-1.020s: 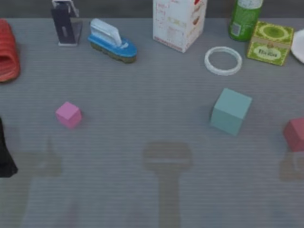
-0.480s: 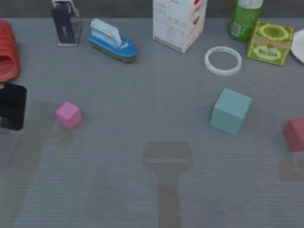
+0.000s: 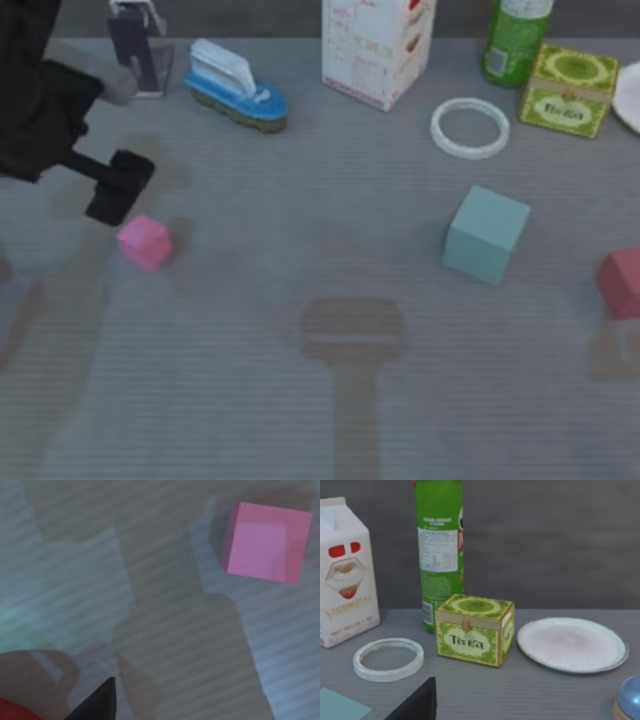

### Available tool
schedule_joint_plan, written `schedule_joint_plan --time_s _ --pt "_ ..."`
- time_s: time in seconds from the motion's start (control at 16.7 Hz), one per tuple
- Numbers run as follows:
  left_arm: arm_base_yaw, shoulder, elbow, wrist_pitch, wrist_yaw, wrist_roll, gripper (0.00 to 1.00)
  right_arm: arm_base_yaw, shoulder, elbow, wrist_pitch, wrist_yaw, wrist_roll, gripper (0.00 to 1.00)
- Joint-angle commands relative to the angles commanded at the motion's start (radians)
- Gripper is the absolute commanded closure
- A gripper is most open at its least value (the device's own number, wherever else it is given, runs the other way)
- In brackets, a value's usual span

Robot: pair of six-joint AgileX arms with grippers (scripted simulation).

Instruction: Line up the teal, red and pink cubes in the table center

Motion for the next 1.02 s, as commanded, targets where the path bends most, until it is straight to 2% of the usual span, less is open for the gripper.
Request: schedule_joint_plan --time_s 0.42,0.84,1.02 --pt "-0.040 0.366 0.342 -0.200 0.005 0.070 0.00 0.000 0.000 0.000 0.000 0.000 0.000 0.00" --pt "-0.038 0.392 0.363 -0.208 0.005 0.074 0.00 0.000 0.000 0.000 0.000 0.000 0.000 0.00" --pt "-0.041 0.417 0.312 -0.137 0.006 0.077 0.00 0.000 0.000 0.000 0.000 0.000 0.000 0.00"
